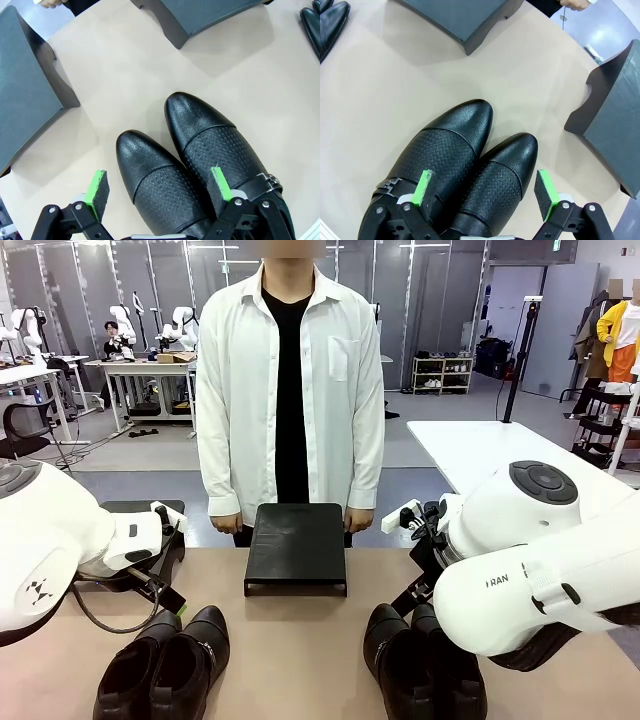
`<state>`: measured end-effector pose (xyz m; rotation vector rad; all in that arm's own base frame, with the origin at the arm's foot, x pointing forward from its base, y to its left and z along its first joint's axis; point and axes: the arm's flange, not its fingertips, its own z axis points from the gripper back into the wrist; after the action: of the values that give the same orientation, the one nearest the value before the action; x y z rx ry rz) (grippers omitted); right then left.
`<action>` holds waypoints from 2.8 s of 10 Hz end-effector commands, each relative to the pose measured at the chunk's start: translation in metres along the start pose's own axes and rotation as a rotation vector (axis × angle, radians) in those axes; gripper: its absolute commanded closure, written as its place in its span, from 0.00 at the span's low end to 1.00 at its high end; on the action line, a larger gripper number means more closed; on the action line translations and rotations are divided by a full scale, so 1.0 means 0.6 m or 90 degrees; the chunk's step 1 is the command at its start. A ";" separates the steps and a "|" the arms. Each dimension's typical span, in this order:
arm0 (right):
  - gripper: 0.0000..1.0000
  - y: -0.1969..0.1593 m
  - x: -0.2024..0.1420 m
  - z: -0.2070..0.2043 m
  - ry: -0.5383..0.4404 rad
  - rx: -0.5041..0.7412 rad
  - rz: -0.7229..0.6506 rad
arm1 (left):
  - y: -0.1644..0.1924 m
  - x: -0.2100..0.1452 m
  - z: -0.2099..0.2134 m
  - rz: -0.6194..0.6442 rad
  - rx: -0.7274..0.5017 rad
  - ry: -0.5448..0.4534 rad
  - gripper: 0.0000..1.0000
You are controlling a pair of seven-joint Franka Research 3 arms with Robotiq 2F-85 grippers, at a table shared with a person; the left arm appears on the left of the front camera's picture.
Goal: Place the shoes on the stand as instructed by the person.
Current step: Pick up one pair of Shoes and place it on the Shoes Stand indicated by the person.
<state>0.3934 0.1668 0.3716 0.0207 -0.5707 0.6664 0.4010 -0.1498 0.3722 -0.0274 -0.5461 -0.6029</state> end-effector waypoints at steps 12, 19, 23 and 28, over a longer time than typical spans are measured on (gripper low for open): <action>0.00 -0.266 -0.186 0.299 -0.173 0.506 -0.248 | 0.250 -0.111 0.297 0.158 -0.503 -0.202 0.00; 0.00 -0.337 -0.519 0.396 -0.346 0.605 -0.422 | 0.373 -0.433 0.373 0.364 -0.564 -0.350 0.00; 0.00 -0.318 -0.553 0.395 -0.355 0.602 -0.431 | 0.376 -0.533 0.396 0.430 -0.511 -0.375 0.00; 0.00 -0.321 -0.562 0.398 -0.341 0.602 -0.446 | 0.381 -0.545 0.402 0.451 -0.504 -0.376 0.00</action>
<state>0.1758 -0.2269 0.4332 1.2583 -0.6441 0.1641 0.1851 0.2564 0.4460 -1.1206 -0.7700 -0.0610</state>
